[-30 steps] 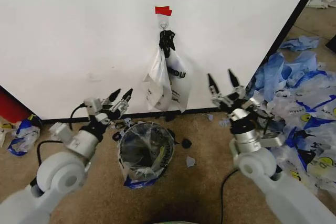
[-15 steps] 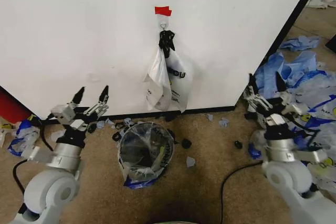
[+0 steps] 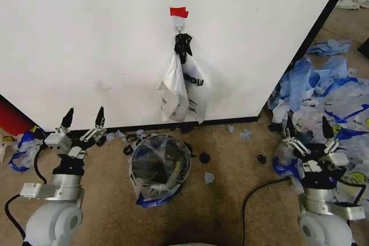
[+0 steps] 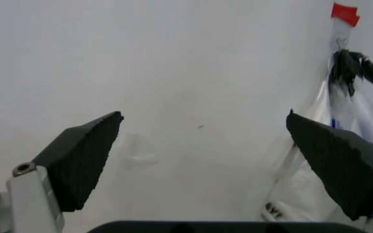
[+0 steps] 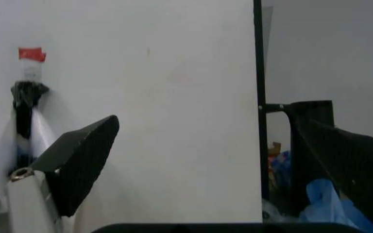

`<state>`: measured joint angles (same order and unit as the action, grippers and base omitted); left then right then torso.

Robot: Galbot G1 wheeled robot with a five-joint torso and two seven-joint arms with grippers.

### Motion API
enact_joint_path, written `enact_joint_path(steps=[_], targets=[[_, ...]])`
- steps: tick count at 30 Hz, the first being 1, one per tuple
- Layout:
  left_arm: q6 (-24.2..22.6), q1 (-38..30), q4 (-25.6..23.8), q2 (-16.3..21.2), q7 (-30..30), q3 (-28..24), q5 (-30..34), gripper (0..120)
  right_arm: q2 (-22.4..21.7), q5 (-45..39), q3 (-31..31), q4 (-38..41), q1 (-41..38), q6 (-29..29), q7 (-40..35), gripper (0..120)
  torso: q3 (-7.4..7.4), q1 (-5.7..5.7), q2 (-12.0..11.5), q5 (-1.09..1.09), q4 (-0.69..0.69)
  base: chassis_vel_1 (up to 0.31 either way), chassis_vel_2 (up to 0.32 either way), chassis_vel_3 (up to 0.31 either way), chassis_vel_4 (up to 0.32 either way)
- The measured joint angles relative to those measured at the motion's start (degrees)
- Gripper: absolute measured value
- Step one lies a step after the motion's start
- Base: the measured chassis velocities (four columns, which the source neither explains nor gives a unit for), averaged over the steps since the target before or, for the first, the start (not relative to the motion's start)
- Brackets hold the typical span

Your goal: Pick up the garbage bag from the wall and place it over the trash bin.

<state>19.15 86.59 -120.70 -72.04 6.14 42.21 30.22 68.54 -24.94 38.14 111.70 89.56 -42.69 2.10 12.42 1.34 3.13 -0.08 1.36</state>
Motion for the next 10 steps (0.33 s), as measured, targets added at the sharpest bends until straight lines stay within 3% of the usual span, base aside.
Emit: enact_joint_path(steps=[10], targets=[[1.7, 1.0, 2.0, -0.6, 0.5, -2.4, -1.1, 100, 4.2, 3.8, -4.1, -5.4, -2.8, -1.6, 1.0, 100, 0.0, 0.0, 0.0, 0.0, 0.0, 0.0, 0.0, 0.0, 0.0]])
